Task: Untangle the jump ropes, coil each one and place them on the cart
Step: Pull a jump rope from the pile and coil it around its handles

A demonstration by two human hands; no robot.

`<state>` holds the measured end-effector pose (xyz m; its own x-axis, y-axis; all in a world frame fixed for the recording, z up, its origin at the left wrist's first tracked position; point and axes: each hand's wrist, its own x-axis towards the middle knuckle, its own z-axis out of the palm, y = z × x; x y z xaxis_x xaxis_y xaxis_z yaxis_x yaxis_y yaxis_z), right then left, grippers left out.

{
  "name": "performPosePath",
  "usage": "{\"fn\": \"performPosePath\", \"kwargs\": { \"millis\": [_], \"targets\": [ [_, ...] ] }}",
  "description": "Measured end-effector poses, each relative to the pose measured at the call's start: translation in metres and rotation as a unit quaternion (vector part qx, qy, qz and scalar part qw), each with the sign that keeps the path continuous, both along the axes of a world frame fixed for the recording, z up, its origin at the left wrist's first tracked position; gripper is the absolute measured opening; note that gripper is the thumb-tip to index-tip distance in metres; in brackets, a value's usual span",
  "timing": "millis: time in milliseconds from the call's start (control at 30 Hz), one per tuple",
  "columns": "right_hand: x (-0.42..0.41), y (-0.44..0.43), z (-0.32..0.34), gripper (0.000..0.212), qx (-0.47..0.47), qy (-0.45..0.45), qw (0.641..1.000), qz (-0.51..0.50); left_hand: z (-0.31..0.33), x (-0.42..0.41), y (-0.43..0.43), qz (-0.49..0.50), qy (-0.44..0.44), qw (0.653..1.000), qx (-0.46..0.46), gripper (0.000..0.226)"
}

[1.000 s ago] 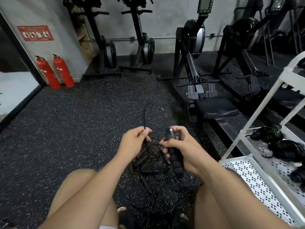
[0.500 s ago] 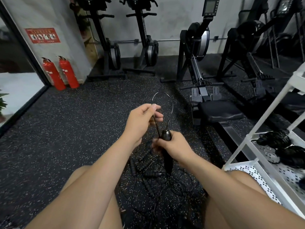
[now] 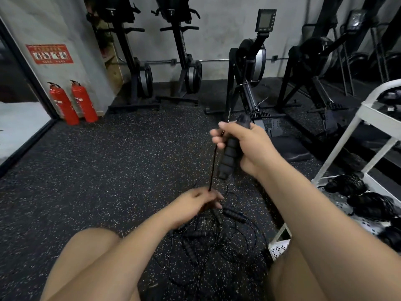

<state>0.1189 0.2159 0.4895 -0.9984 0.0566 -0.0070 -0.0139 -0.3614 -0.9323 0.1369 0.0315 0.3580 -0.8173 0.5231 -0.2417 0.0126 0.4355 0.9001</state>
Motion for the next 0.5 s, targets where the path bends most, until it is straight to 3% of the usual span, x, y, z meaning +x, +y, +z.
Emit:
{"fn": "performPosePath", "kwargs": {
  "millis": [67,167,300,500],
  "targets": [
    [-0.007,0.008,0.003,0.007,-0.023,-0.008,1.000,0.000,-0.010,-0.006,-0.006,-0.008,0.049,0.993,-0.103,0.022],
    [-0.010,0.019,-0.016,0.009,-0.021,-0.030,0.999,0.022,-0.017,-0.011,-0.009,0.004,0.082,0.981,-0.174,0.027],
    [-0.003,0.022,-0.065,0.029,0.027,-0.094,0.995,0.032,-0.001,-0.010,-0.008,0.047,0.082,0.989,-0.116,0.031],
    [0.016,0.005,-0.091,0.036,0.252,-0.113,0.950,0.144,0.028,-0.007,-0.021,0.208,0.061,0.972,0.093,0.035]
  ]
}}
